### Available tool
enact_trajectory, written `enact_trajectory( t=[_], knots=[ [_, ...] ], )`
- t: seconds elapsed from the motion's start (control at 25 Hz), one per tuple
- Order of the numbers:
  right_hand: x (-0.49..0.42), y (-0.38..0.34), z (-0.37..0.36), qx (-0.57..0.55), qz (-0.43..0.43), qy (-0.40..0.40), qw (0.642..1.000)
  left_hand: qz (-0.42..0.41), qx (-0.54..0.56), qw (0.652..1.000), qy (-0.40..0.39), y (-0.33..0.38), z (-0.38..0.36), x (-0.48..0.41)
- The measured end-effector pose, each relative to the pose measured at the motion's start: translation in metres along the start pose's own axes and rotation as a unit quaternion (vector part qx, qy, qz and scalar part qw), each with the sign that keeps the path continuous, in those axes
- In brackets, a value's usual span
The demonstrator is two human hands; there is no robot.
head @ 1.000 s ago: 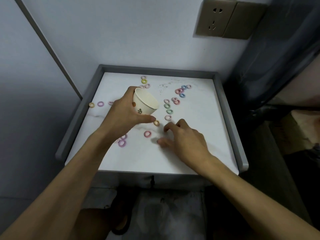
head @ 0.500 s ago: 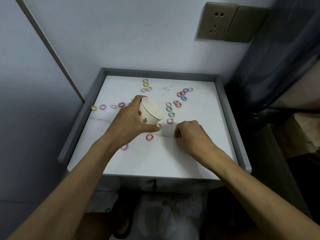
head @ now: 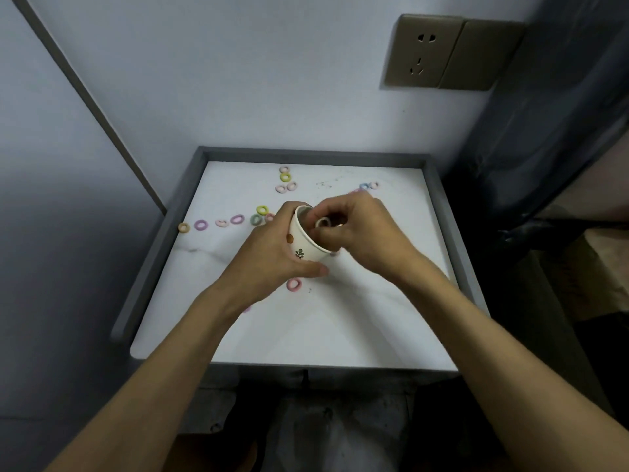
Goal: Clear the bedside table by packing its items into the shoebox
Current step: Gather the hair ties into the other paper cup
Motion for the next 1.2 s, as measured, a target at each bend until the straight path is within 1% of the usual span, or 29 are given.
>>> enact_trajectory(
  t=[0.08,0.12,0.2,0.24,0.28,0.32,0.36,0.4,0.44,0.48,0.52,0.56,0.64,0.72,0.84,0.96,1.04,1.08,1.12,1.2],
  knots=[
    [-0.005,-0.002,-0.010,0.013,0.016,-0.031,0.999,-0.004,0.003,1.000,0.007,-0.001,0.003,0.000],
    [-0.008,-0.002,-0.008,-0.014,0.021,-0.026,0.999,-0.002,0.008,1.000,0.013,-0.003,0.005,0.001],
    [-0.014,0.001,0.007,-0.089,0.036,0.024,0.995,0.011,0.015,0.999,0.030,-0.009,0.013,0.002],
    [-0.016,0.005,0.017,-0.105,0.040,0.061,0.992,0.015,0.014,0.999,0.041,-0.012,0.018,0.003],
    [-0.018,0.012,0.025,-0.090,0.034,0.096,0.991,0.017,0.013,0.998,0.052,-0.014,0.023,0.004],
    [-0.020,0.018,0.030,-0.031,0.018,0.116,0.993,0.018,0.014,0.998,0.063,-0.015,0.028,0.004],
    [-0.023,0.026,0.028,0.060,-0.003,0.109,0.992,0.020,0.018,0.997,0.072,-0.017,0.033,0.004],
    [-0.026,0.035,0.020,0.155,-0.029,0.075,0.985,0.023,0.021,0.996,0.078,-0.019,0.036,0.004],
    [-0.028,0.047,0.008,0.228,-0.052,0.028,0.972,0.025,0.021,0.996,0.081,-0.020,0.039,0.004],
    [-0.029,0.058,-0.005,0.269,-0.067,-0.014,0.961,0.026,0.020,0.996,0.082,-0.021,0.040,0.004],
    [-0.030,0.064,-0.015,0.283,-0.073,-0.037,0.956,0.026,0.019,0.996,0.082,-0.023,0.042,0.004],
    [-0.031,0.065,-0.020,0.281,-0.064,-0.040,0.957,0.026,0.021,0.996,0.083,-0.024,0.043,0.003],
    [-0.033,0.062,-0.020,0.272,-0.041,-0.020,0.961,0.027,0.036,0.996,0.082,-0.027,0.045,0.004],
    [-0.032,0.061,-0.015,0.274,-0.051,-0.001,0.960,0.029,0.062,0.994,0.080,-0.031,0.045,0.005],
    [-0.032,0.063,-0.014,0.296,-0.070,-0.003,0.953,0.029,0.111,0.989,0.092,-0.036,0.047,0.006],
    [-0.032,0.062,-0.012,0.308,-0.079,0.013,0.948,0.022,0.143,0.985,0.098,-0.038,0.047,0.006],
    [-0.032,0.062,-0.008,0.289,-0.094,0.017,0.953,0.016,0.154,0.983,0.094,-0.037,0.045,0.005],
    [-0.031,0.060,-0.001,0.257,-0.104,0.027,0.960,0.013,0.154,0.984,0.092,-0.036,0.045,0.005],
    [-0.029,0.055,0.008,0.206,-0.108,0.048,0.971,0.010,0.150,0.985,0.088,-0.034,0.043,0.004],
    [-0.027,0.036,0.028,0.029,-0.075,0.108,0.991,0.005,0.132,0.988,0.079,-0.029,0.041,0.003]
  ],
)
Point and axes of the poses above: each hand's wrist, its own x-axis away from the middle knuckle, its own z-axis out of the back of the hand, y = z × x, the point moved 10 cm from there along -x, towards the middle knuckle, and after that the axes turned 7 degrees about -y, right-handed, at the moved point
